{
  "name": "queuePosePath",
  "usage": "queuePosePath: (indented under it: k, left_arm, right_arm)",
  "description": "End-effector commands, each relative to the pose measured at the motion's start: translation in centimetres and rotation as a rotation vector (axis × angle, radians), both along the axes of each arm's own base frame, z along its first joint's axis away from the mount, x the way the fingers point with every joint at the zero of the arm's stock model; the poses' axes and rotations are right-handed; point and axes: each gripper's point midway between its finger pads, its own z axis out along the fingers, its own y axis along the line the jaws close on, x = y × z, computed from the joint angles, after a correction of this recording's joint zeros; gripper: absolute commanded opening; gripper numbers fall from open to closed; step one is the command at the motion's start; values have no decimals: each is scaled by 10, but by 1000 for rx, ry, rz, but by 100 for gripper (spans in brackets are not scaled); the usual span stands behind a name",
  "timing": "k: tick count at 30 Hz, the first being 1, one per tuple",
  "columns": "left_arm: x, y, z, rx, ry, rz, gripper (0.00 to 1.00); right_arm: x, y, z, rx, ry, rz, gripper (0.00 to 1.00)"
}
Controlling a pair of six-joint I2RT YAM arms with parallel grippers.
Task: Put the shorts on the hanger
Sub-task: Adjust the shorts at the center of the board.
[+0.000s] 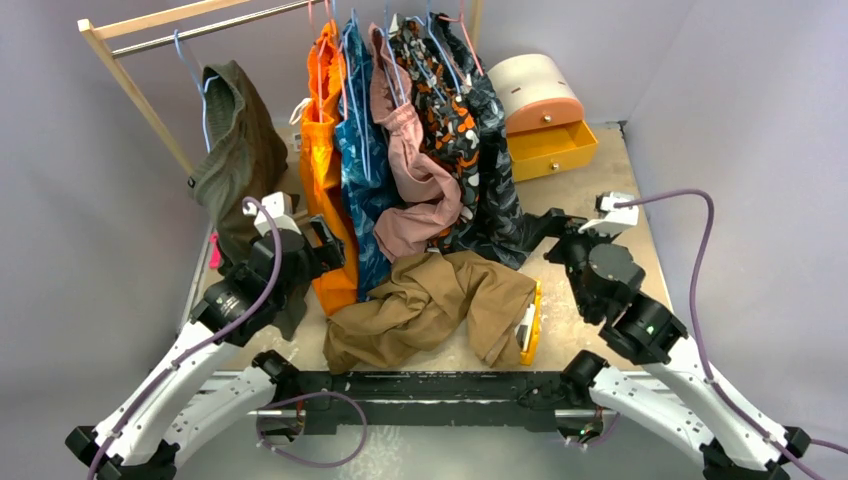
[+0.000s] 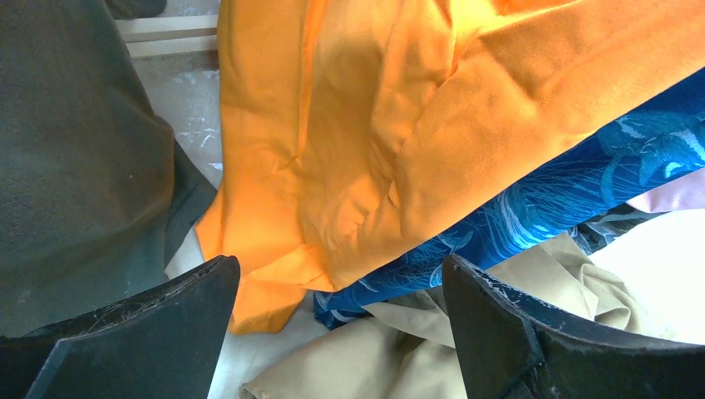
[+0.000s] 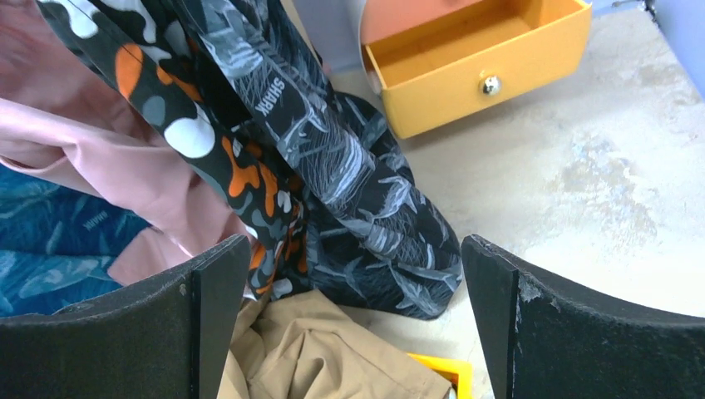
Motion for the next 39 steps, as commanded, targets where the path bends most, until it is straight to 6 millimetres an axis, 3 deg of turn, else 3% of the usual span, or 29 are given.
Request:
queuePosePath:
  k: [1,8,12,18,23,25,28,36,39]
  left_arm:
    - [6,4,14,25,-65,4,92]
    - [5,-2,21,9,-123,-51,92]
    - [0,-5,26,-7,-163,-95,91]
    - [-2,-5,25,1,-181,-114,91]
    - [-3,-9,25,-23,-209,-137,90]
    - [-4,-9,26,-32,-223,-137,90]
    - [-5,-8,27,-34,-229,-135,90]
    - [-5,-5,28,-36,-238,-121,89]
    - [-6,-3,30,-42,-246,-115,89]
  right_arm:
    - [-2,-1,20,12,-91,25,99]
    - [-4,0,33,29,-131,44,96]
    - [-9,12,40,-12,-87,131,97]
    - [-36,77,55,-50,-101,555,97]
    - [-48,117,9,-17,89,734,97]
    - [-47,125,-22,-13,183,741,96]
    - [-43,133,-52,3,269,718,95]
    - [-37,163,-108,-4,378,677,88]
    - [-34,167,-120,-16,400,633,87]
